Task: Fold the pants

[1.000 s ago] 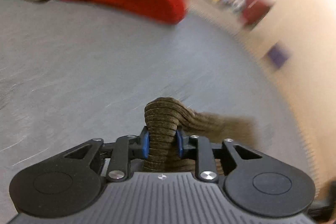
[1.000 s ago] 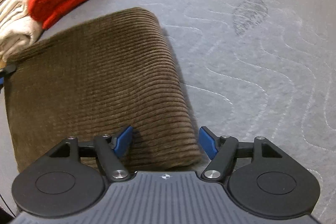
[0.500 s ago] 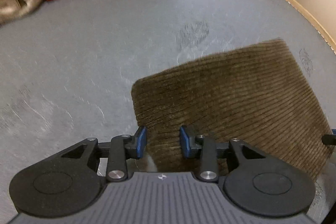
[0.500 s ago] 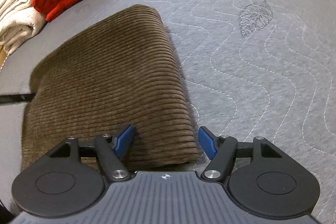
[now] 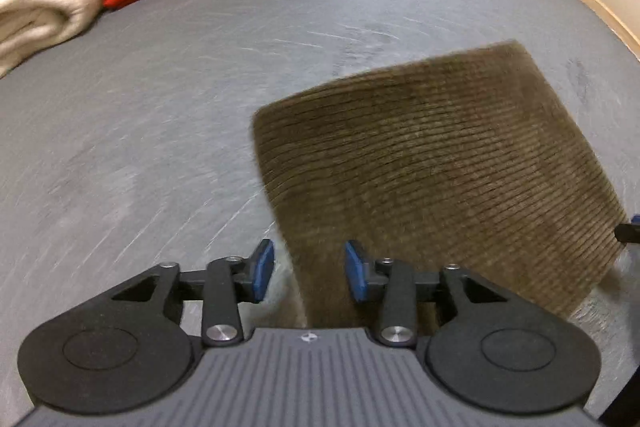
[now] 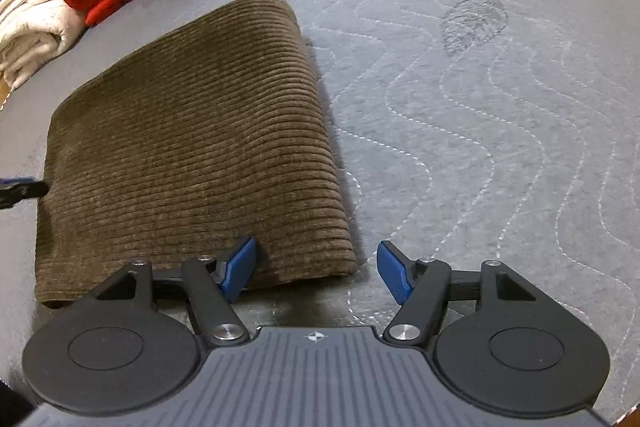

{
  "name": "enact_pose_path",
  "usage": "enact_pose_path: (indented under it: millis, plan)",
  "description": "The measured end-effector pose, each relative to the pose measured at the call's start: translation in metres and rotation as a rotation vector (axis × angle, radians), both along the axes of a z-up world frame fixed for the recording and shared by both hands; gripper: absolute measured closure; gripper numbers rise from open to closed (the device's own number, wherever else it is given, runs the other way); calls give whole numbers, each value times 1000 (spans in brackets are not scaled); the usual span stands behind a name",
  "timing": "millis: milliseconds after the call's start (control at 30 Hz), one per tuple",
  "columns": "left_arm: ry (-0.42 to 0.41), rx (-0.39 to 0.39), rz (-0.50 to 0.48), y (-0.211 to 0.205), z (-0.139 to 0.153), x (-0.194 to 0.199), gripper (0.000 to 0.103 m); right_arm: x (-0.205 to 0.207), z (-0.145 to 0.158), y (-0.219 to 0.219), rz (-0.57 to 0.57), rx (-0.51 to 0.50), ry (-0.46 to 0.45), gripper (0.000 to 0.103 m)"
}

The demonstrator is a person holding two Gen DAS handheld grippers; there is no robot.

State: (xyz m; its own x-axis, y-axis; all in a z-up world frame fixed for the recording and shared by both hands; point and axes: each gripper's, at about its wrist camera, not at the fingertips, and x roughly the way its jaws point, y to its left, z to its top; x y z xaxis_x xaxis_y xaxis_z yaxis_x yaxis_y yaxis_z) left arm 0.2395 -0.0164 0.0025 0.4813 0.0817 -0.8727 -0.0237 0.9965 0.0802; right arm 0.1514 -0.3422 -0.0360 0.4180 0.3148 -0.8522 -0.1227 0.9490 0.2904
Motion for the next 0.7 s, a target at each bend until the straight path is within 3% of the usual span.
enact_pose_path:
  millis: [33,133,200,300,367,467,533,567,633,700]
  plan:
    - [-22,-21,12,-2,12,-9,55,-2,4,-2,-11,-12,-20,34]
    - [-125,-88,17,-13,52,-46,33,-16,28,-4,-43,-65,-168,35]
    - [-231,-63,34,-28,74,-71,18,-27,47,-6,-64,-70,-274,35]
    - [-365,-48,87,-46,98,-115,16,-50,81,-5,-97,-48,-388,33]
    - [-417,-71,109,-58,106,-138,15,-72,104,-1,-101,-12,-449,22]
    - [-480,-58,75,-82,93,-164,0,-109,122,8,-46,29,-531,9]
    - [-370,-47,-63,-103,67,-158,0,-127,118,13,-16,27,-558,7]
    - [-321,-28,-74,-110,62,-152,0,-133,110,15,-4,17,-537,7]
    - [-323,-19,-48,-112,56,-142,0,-128,102,22,-2,16,-478,7]
    - [-306,-10,-23,-111,48,-128,0,-125,96,26,-8,-24,-489,7]
